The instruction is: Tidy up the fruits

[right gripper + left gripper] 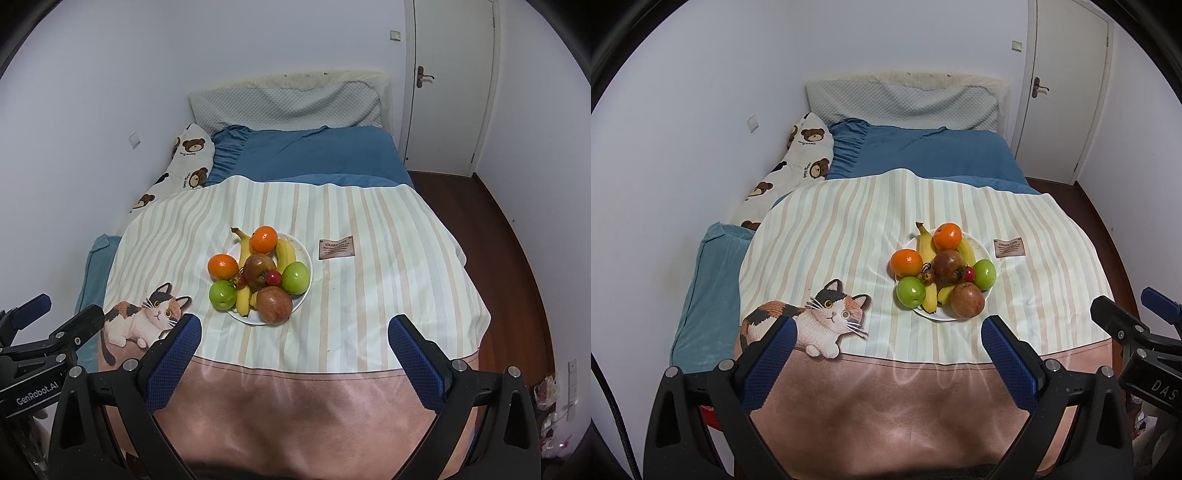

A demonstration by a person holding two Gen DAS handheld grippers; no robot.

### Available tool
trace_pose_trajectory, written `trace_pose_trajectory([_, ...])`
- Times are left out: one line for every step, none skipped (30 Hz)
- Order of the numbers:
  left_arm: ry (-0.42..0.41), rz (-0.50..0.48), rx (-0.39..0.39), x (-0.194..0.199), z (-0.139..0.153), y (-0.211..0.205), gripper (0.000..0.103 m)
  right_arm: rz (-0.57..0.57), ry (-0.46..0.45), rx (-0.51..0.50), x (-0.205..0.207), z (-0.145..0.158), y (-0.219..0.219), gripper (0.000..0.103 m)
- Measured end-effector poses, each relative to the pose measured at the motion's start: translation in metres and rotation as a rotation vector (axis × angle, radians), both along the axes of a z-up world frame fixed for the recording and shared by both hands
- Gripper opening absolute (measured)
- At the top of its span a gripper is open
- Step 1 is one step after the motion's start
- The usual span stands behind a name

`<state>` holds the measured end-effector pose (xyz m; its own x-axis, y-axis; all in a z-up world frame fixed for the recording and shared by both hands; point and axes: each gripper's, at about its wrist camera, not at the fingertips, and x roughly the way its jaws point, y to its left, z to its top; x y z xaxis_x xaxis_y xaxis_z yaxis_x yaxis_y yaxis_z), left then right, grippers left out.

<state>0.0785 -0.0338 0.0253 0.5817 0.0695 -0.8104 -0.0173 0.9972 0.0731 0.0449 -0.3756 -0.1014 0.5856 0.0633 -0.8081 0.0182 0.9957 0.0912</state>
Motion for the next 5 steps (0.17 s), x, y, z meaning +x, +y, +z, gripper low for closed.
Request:
trace_pose_trajectory([-0.001,0.001,-0.001,-0.0001,0.0001,-0.0001,0.102,0.000,0.000,0.002,-0.0004,-0.0001,0.0011,0.103])
trace_pose_trajectory([-0.005,0.000,-0.002,-0.0002,0.0008,-0.0006,0.102,0.002,0.000,0.003,-0.0002,0.0000,0.0000,0.103])
trace_pose_trajectory([-0.006,0.001,-0.002,-0.0003,0.0016,-0.0009,0.102,0.001,-0.001,0.000,-0.0004,0.0001,0.0000,0.103])
trace_pose_trajectory([-0.010,0.003,-0.002,0.0000,0.0027,-0.0016,0.102,0.001,-0.002,-0.001,-0.0005,0.0001,0.0001,0.103])
trace_pose_trajectory([-0.012,0.002,-0.003,-0.0011,0.0052,-0.0029,0.102,-0.002,0.000,0.003,-0.0008,0.0001,0.0002,0.103])
